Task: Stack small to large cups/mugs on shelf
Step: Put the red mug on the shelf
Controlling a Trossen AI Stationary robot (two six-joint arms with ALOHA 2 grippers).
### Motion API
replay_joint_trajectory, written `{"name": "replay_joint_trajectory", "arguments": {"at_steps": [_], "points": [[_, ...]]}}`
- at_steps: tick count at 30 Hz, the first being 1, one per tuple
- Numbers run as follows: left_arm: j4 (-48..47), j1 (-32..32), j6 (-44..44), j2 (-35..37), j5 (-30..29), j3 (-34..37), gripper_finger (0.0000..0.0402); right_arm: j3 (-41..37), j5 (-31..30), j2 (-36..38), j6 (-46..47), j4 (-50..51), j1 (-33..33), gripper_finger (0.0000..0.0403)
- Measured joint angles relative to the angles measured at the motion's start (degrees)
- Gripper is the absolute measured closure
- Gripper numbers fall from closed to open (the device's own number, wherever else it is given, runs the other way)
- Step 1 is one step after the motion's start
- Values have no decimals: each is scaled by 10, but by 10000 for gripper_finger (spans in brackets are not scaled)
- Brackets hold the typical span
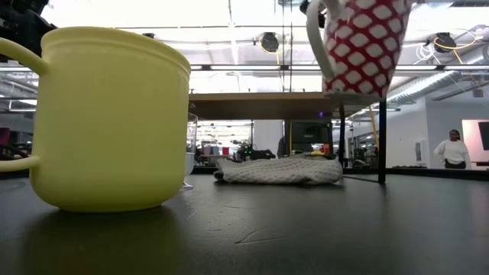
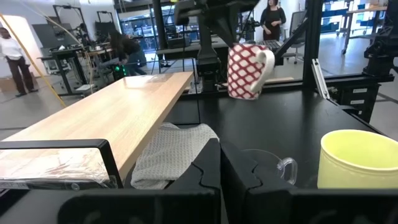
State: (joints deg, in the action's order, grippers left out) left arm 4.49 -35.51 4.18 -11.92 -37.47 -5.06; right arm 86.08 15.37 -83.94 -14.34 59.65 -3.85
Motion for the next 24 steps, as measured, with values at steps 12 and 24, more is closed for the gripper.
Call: {"name": "replay_joint_trajectory", "arguments": {"at_steps": [12, 24], "points": [[-6, 0, 7, 0, 0, 0, 401, 65, 0, 0, -22, 56, 84, 402], [-18, 0, 6, 0, -16, 0, 401, 239, 0, -100, -68, 161, 161, 402]]}}
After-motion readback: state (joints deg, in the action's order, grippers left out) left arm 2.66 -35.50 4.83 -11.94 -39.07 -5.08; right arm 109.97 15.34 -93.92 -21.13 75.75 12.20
